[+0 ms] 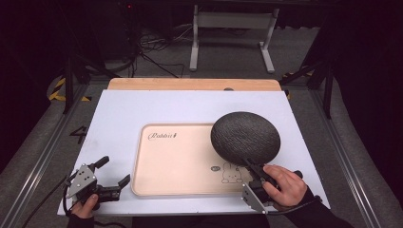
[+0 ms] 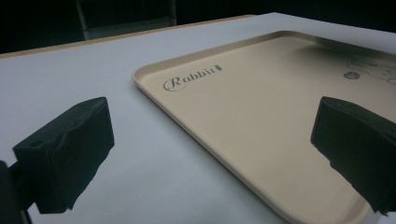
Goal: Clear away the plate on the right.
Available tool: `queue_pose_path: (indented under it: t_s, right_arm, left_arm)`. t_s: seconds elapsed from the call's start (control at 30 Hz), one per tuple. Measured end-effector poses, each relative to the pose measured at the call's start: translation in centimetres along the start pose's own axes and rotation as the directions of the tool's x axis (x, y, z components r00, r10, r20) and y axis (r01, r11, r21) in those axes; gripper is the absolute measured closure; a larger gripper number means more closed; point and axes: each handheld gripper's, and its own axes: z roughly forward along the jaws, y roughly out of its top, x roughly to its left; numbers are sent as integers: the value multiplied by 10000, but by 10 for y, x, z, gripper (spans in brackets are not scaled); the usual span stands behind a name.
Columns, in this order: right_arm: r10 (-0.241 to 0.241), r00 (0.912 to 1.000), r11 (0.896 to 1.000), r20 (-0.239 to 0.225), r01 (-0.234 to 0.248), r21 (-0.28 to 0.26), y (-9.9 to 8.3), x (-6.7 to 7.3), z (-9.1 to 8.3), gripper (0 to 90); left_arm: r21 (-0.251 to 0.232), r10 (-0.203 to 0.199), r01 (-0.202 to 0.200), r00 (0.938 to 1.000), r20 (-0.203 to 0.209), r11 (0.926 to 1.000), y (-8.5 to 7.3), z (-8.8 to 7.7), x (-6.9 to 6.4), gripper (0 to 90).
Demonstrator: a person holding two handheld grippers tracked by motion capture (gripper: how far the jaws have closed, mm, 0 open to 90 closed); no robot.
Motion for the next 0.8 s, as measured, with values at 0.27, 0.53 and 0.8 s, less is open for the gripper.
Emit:
queue_pose_path:
  t_s: [0.27,0.53,0.8]
  right_arm:
    - [-123,9999,9989,68,126,-459,21,-4,5,862]
    - [-361,9993,9950,47,364,-927,42,-8,14,861]
    - [-479,9988,9900,53,481,-1328,61,-11,22,859]
  left_arm:
    - [1,-7,7,10000,22,10000,0,0,0,1]
    - [3,-14,14,10000,52,10000,0,0,0,2]
    - [61,1,-2,10000,88,10000,0,0,0,1]
